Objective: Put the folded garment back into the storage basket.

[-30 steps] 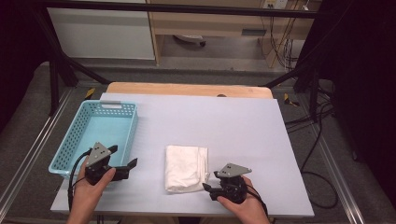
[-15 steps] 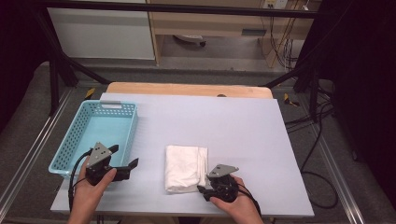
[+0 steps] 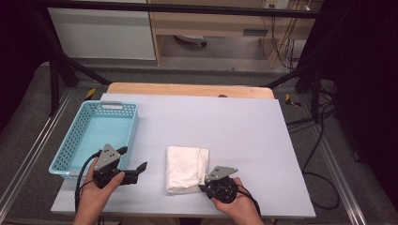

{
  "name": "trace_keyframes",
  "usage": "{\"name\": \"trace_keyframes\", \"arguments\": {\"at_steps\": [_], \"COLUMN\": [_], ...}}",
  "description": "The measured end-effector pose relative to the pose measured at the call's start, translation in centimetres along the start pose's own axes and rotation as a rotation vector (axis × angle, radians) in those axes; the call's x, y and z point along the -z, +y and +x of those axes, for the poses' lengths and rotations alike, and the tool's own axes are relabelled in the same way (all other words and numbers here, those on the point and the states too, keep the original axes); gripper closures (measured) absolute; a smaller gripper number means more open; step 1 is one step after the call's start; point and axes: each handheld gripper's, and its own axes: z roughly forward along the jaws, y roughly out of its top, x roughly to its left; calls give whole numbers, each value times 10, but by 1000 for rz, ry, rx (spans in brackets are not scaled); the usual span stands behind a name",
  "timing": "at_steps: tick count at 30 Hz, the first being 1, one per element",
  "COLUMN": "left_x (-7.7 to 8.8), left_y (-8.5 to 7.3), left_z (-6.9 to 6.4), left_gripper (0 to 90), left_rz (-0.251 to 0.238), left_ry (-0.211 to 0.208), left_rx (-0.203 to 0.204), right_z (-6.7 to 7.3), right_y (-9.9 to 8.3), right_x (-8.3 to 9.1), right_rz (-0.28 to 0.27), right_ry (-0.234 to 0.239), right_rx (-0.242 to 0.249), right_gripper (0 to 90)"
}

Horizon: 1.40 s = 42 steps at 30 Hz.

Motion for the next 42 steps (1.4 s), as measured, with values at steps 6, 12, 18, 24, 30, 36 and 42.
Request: {"name": "trace_keyframes", "arguments": {"at_steps": [6,12,18,24,30,36,42], "left_x": [-10,-34,-61,-89,-108,-122,-130], "left_y": [5,16,25,29,30,29,28], "left_z": [-13,-22,-29,-36,-38,-36,-34], "left_gripper": [90,93,94,95,83,85,97], "left_rz": [30,63,107,134,148,174,188], "left_ry": [-29,-45,-53,-47,-29,-33,-26], "left_rx": [-20,-19,-39,-42,-41,-18,5], "right_z": [5,5,6,7,9,8,8], "right_y": [-2,-4,-5,-6,-6,-7,-7], "right_x": [3,2,3,2,3,2,2], "right_rz": [6,-6,2,-6,2,-6,-6], "right_ry": [10,-6,-29,-34,-52,-50,-51], "right_rx": [22,29,32,30,55,59,67], "right_gripper": [821,786,711,681,641,659,668]}}
